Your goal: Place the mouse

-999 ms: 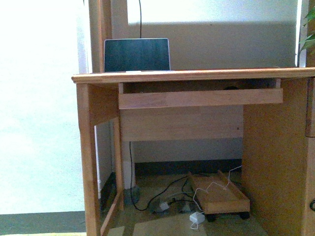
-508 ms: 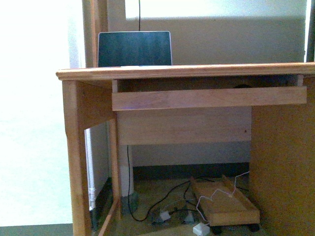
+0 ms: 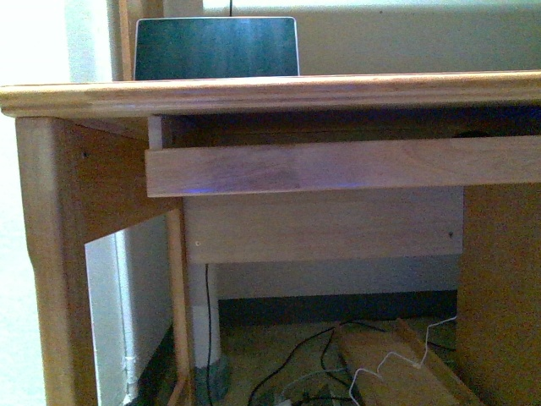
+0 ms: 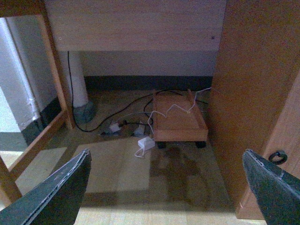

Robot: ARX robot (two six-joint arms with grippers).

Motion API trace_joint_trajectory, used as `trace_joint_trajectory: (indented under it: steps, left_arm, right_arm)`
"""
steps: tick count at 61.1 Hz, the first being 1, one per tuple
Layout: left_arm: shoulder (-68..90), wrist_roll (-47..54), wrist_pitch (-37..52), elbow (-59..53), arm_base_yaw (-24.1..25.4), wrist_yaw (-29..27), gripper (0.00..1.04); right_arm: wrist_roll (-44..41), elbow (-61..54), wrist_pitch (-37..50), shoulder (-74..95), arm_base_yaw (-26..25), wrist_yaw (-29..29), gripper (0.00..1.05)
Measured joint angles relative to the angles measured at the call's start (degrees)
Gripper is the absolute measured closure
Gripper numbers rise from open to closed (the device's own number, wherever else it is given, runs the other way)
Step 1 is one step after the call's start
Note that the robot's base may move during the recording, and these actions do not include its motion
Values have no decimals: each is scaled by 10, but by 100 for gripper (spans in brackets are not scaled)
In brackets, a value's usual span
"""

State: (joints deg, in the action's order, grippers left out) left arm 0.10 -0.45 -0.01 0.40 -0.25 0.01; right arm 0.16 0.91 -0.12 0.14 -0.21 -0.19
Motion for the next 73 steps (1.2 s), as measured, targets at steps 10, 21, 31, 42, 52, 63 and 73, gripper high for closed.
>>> trace_joint_trajectory:
  steps: [10,21,31,42,52,63,73]
  left_arm:
    - [0,0,0,0,0,0,8]
    - [0,0,0,0,0,0,8]
    - [0,0,0,0,0,0,8]
    - [0,0,0,0,0,0,8]
    - [0,0,0,0,0,0,8]
    - [14,-11,-29,11,11,44,8]
    - [253,48,42,52,18,144,8]
  right_arm:
    - [0,0,0,0,0,0,7]
    - [0,0,0,0,0,0,7]
    - [0,0,0,0,0,0,7]
    - [0,0,0,0,0,0,7]
    - [0,0,0,0,0,0,7]
    - [0,0,0,0,0,0,7]
    - [0,0,0,0,0,0,7]
